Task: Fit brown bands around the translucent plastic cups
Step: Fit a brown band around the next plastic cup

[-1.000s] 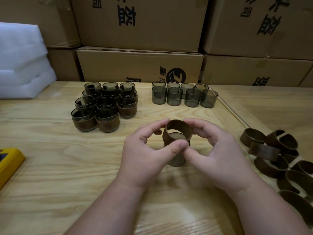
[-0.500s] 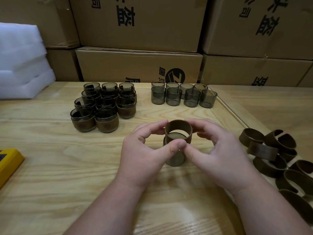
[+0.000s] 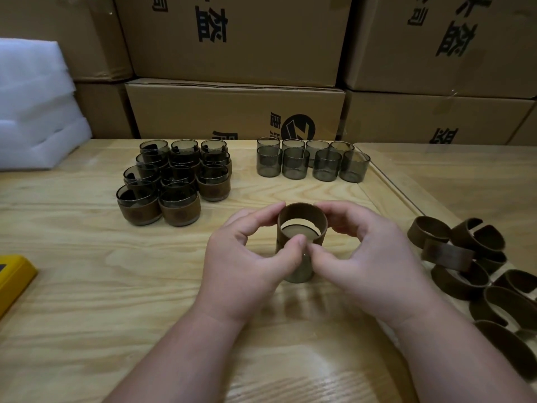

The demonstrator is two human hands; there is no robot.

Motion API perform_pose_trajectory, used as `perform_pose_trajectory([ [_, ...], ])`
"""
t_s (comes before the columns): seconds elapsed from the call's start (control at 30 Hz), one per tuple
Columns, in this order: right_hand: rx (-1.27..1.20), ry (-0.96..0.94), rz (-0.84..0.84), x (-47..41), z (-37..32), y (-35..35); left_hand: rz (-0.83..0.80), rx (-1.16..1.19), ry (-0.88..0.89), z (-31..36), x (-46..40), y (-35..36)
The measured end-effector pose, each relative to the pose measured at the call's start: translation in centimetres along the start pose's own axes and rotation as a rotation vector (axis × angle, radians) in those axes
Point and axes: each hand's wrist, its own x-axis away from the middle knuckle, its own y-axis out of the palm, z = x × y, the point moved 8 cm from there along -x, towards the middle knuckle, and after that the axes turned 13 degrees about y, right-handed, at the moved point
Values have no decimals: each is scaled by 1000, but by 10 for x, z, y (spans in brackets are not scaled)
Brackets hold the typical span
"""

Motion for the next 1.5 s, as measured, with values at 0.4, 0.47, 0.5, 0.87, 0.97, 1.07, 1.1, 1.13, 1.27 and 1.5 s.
perform_pose_trajectory([
  [0.4, 63, 69, 19, -1, 10, 7, 18, -38, -4, -8, 6, -3],
  [0.47, 58, 81, 17, -2, 13, 8, 6, -52, -33, -11, 7, -3],
  [0.5, 57, 86, 16, -2, 13, 9, -1, -53, -48, -12, 7, -3],
  [0.87, -6, 166, -28, -6, 28, 16, -78, 8, -150, -19, 8, 6],
  [0.97, -141, 170, 52, -7, 30, 6, -6, 24, -136, -18, 7, 1],
  [1.07, -160, 167, 127, -5, 27, -2, 40, -14, -130, -17, 5, -3],
  [1.1, -146, 171, 128, -4, 26, -2, 42, -25, -131, -16, 4, -4],
  [1.13, -142, 175, 124, -4, 25, -2, 43, -28, -136, -16, 4, -4],
  [1.27, -181, 199, 133, -6, 28, -2, 43, -19, -172, -19, 5, -2],
  [1.5, -222, 230, 130, -7, 28, 3, 24, -105, -190, -22, 7, -1],
])
